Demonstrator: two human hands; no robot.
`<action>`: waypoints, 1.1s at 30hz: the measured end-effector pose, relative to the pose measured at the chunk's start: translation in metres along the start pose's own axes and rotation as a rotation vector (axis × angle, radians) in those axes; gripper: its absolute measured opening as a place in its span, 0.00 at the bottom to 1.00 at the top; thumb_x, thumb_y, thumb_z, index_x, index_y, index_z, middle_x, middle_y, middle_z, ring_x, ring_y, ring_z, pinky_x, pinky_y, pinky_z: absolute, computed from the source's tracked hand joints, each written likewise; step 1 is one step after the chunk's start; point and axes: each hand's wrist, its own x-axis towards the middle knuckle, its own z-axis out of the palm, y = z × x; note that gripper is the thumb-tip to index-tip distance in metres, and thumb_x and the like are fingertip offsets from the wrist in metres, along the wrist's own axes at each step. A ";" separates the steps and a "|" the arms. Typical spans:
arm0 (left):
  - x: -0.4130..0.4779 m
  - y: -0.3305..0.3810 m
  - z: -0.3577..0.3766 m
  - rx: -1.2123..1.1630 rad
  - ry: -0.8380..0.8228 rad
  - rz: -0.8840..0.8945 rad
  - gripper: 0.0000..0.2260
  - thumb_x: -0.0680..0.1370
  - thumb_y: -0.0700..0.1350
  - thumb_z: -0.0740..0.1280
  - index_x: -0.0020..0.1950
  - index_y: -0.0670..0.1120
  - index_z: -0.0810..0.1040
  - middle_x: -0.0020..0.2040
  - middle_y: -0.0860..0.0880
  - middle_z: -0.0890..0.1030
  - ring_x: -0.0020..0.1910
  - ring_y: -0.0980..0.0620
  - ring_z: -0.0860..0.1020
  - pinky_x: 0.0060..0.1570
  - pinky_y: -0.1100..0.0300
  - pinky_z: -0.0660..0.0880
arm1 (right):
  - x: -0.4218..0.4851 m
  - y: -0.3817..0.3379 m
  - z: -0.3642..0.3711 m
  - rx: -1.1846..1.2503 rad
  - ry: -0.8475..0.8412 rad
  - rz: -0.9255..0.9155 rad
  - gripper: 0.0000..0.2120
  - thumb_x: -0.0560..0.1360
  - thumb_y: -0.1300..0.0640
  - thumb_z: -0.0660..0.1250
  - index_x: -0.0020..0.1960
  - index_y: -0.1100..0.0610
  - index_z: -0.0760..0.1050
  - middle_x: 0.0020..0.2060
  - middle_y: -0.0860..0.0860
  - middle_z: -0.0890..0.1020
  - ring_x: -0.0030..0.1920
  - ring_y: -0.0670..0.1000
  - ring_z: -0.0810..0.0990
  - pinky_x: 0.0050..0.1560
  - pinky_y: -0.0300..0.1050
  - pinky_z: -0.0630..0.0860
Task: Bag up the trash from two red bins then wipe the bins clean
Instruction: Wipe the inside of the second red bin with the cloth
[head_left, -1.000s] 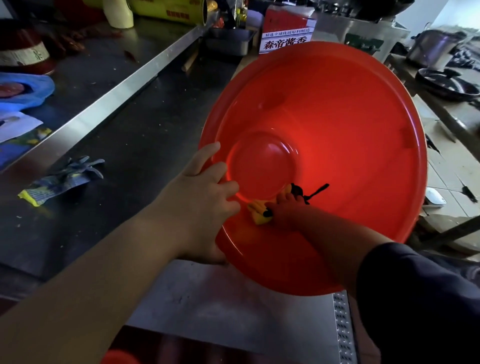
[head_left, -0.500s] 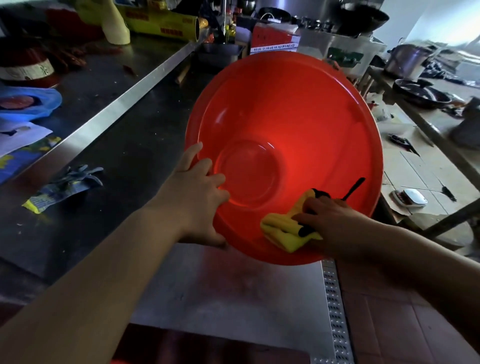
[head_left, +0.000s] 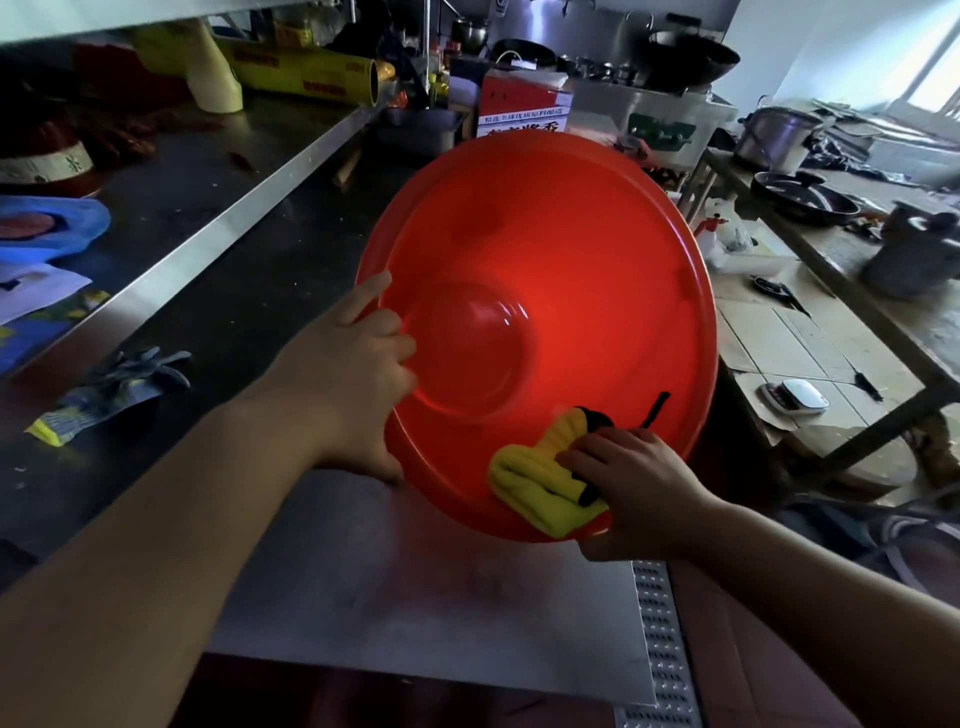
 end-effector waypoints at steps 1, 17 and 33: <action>-0.002 -0.005 -0.003 0.008 -0.010 -0.012 0.34 0.61 0.75 0.61 0.58 0.55 0.77 0.57 0.56 0.72 0.66 0.55 0.62 0.68 0.49 0.28 | 0.003 -0.005 0.002 0.038 0.044 0.004 0.35 0.51 0.37 0.66 0.55 0.51 0.75 0.43 0.49 0.80 0.43 0.56 0.81 0.36 0.50 0.77; 0.020 0.031 0.037 -0.041 0.218 -0.024 0.15 0.56 0.49 0.73 0.40 0.48 0.82 0.37 0.50 0.78 0.45 0.42 0.77 0.68 0.43 0.52 | 0.030 -0.028 0.001 0.273 0.208 0.060 0.33 0.62 0.28 0.61 0.53 0.54 0.71 0.42 0.49 0.78 0.40 0.55 0.78 0.37 0.45 0.68; 0.021 0.028 0.033 -0.042 0.209 0.026 0.17 0.64 0.55 0.71 0.50 0.51 0.80 0.45 0.54 0.79 0.53 0.45 0.75 0.69 0.46 0.42 | 0.050 0.010 -0.029 -0.040 -0.464 0.102 0.25 0.78 0.37 0.53 0.73 0.43 0.60 0.62 0.53 0.67 0.64 0.57 0.66 0.60 0.53 0.65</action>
